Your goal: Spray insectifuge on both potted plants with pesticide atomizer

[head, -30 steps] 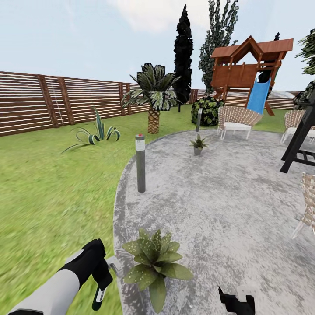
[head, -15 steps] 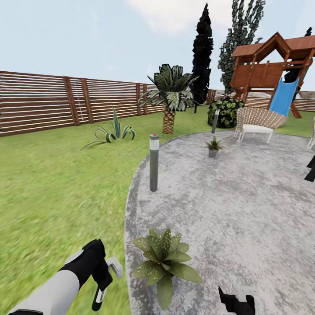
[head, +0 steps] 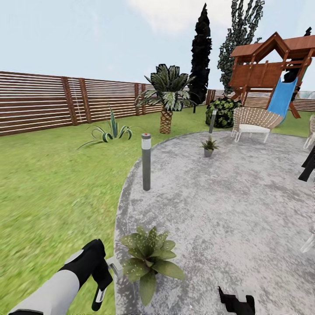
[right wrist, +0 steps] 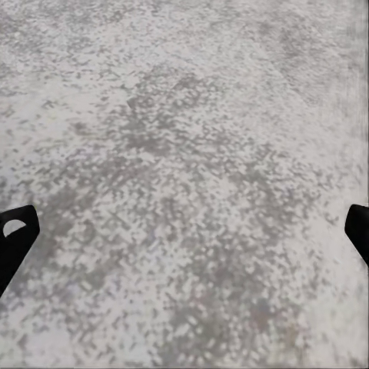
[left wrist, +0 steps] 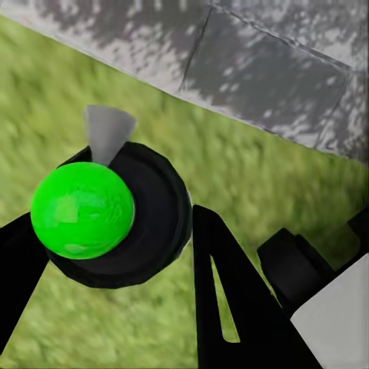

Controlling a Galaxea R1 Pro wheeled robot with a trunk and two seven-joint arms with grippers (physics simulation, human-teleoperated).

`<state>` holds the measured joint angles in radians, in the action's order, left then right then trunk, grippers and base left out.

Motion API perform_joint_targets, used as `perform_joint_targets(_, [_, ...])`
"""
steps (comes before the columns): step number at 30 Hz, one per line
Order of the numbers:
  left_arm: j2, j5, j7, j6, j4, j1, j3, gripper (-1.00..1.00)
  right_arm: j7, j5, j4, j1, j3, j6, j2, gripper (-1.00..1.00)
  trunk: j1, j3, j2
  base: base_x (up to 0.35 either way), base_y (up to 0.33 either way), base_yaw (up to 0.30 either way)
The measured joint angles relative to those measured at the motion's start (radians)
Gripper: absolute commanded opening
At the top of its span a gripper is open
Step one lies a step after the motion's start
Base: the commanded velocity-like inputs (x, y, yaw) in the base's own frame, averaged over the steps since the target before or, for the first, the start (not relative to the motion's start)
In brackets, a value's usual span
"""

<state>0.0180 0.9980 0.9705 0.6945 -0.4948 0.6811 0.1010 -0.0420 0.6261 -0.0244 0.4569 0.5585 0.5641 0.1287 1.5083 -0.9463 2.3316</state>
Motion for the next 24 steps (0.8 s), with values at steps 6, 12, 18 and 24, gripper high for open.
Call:
perform_joint_targets(6, [0.009, 0.002, 0.006, 0.000, 0.000, 0.012, 0.005, -1.00, 0.000, 0.000, 0.000, 0.000, 0.000, 0.000, -0.001, 1.00, 0.000, 0.000, 0.000, -0.214, -0.212, 0.000])
perform_joint_targets(12, [0.005, 0.006, 0.008, 0.012, -0.003, 0.015, 0.006, -1.00, 0.000, 0.000, 0.000, 0.000, 0.000, -0.001, -0.001, 1.00, 0.000, 0.000, 0.000, -0.149, -0.111, 0.000])
perform_joint_targets(18, [-0.001, 0.057, 0.097, 0.030, -0.004, 0.068, 0.007, -1.00, 0.000, 0.000, 0.000, 0.000, 0.000, -0.001, -0.003, 1.00, 0.000, 0.000, 0.000, -0.005, -0.003, 0.118])
perform_joint_targets(24, [-0.006, 0.161, 0.157, 0.030, -0.003, 0.081, 0.005, -1.00, -0.001, 0.001, 0.000, 0.000, 0.000, -0.001, -0.003, 1.00, 0.000, 0.000, 0.000, 0.000, 0.000, 0.215])
